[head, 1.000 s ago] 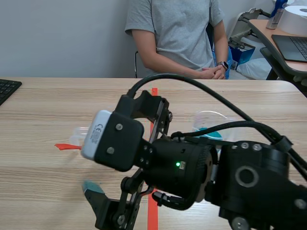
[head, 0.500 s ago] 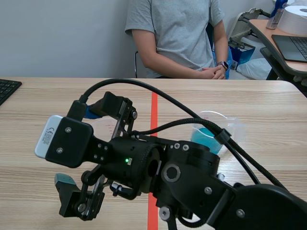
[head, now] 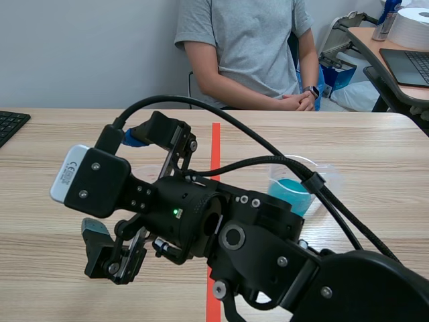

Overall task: Do the redox reaction experiment.
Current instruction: 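Lift the metal plate out of the left beaker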

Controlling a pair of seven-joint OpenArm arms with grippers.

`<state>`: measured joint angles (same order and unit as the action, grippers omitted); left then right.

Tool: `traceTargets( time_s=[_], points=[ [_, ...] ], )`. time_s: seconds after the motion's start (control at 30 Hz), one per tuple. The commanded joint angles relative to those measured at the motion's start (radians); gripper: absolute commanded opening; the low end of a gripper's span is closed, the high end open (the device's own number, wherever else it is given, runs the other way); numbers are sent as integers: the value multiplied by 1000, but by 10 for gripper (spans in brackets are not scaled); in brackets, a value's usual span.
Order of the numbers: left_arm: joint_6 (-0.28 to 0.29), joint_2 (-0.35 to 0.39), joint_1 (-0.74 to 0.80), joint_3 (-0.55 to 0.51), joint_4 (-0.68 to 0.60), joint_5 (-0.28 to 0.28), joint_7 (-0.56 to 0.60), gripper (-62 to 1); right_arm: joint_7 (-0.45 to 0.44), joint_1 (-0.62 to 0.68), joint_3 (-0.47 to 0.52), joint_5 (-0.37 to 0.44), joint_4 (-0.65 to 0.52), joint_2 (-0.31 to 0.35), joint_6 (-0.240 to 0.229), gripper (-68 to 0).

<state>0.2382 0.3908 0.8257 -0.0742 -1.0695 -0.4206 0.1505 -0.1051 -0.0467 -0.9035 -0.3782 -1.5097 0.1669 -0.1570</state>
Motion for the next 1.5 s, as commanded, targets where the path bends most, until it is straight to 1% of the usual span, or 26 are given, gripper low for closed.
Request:
traceTargets(
  time_s=[0.0, 0.13, 0.17, 0.23, 0.3, 0.37, 0.4, 0.47, 0.53, 0.7, 0.87, 1.07, 1.17, 1.3, 1.37, 1.47],
  points=[
    [-1, 4, 5, -5, -14, -5, 10, 14, -14, -18, 3, 0, -19, 5, 21, 4],
    [-2, 4, 5, -5, -14, -5, 10, 14, -15, -18, 3, 0, -19, 5, 73, -2],
    [-2, 3, 5, -5, -14, -5, 10, 14, -14, -18, 3, 0, -19, 5, 86, -19],
    [-2, 3, 5, -5, -14, -5, 10, 14, -14, -18, 3, 0, -19, 5, 90, -52],
    [-5, 3, 5, -5, -14, -5, 8, 14, -14, -18, 3, 0, -19, 5, 90, -99],
    [-8, 4, 5, -5, -11, -2, 1, 14, -14, -18, 3, 0, -19, 5, 91, -171],
    [-8, 4, 5, -5, -7, -2, -5, 4, -14, -18, 3, 0, -20, 5, 100, -207],
    [-8, 4, 5, -5, 3, -2, -13, -50, -14, -18, 3, 0, -20, 5, 122, -256],
    [-8, 3, 5, -5, 16, -2, -13, -100, -14, -18, 3, 0, -20, 5, 145, -285],
    [-8, 3, 5, -5, 41, -2, -12, -225, -14, -18, 7, 0, -20, 5, 147, -405],
    [-8, 3, 5, -5, 60, -2, -12, -347, -15, -18, 7, 0, -20, 5, 147, -505],
    [-8, 3, 5, -5, 76, -2, -12, -479, -18, -18, 7, 0, -20, 5, 147, -594],
    [-8, 3, 5, -5, 76, -2, -13, -522, -26, -18, 7, 0, -20, 5, 147, -637],
    [-8, 4, 5, -5, 76, -2, -12, -573, -25, -18, 7, 1, -22, 5, 147, -645],
    [-8, 4, 5, -5, 76, -2, -12, -573, -16, -17, 7, 11, -30, 5, 146, -662],
    [-8, 4, 5, -5, 76, -2, -12, -573, 7, -17, 7, 39, -57, 5, 146, -662]
  ],
)
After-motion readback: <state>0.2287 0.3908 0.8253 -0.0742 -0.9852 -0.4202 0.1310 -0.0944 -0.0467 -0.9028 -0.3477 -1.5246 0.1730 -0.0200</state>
